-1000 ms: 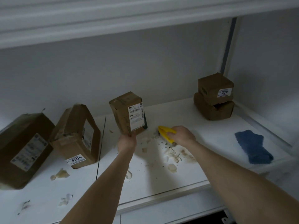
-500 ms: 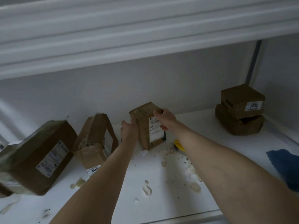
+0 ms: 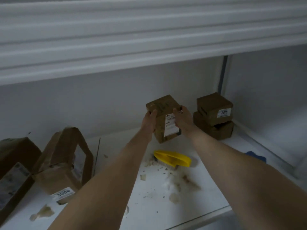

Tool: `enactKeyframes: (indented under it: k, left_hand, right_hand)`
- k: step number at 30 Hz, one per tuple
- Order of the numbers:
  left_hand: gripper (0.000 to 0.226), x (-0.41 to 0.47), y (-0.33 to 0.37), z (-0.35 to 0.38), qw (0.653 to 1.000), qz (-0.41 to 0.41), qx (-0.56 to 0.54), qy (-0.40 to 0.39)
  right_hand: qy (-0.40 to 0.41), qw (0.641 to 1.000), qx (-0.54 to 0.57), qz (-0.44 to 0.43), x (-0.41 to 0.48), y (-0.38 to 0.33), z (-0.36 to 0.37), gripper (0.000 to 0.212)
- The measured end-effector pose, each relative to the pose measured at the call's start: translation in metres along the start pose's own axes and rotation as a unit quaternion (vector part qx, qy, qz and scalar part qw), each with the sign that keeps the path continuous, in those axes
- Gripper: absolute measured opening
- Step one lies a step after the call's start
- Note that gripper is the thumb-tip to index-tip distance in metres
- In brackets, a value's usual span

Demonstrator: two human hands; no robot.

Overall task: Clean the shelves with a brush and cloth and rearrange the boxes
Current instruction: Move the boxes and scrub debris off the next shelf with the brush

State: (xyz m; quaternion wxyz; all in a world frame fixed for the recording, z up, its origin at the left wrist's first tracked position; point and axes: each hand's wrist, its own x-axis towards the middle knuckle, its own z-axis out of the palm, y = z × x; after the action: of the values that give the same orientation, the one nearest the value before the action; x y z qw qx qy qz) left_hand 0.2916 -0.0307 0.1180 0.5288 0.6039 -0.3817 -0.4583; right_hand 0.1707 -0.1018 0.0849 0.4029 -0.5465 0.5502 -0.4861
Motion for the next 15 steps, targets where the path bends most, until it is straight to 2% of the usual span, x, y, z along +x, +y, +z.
enactKeyframes:
  k: [5,8,13,15]
  left_hand:
    - [0.038,0.002,-0.005,0.063,0.999,-0.027,0.0,-0.044]
    - [0.037,0.003,-0.011,0.086,0.998,-0.014,0.007,-0.066]
    - [0.026,0.004,-0.02,0.102,0.997,0.016,0.051,-0.064]
    - [0.034,0.005,-0.022,0.1,0.996,0.015,0.067,-0.059]
  right_hand:
    - [0.034,0.999,-0.004,0.029,0.018,0.028,-0.057,0.034]
    - [0.031,0.998,-0.006,0.05,0.027,0.04,-0.076,0.038]
    - [0.039,0.995,0.028,0.089,0.031,0.049,-0.083,0.036]
    - [0.054,0.99,0.023,0.128,0.027,0.048,-0.082,0.045]
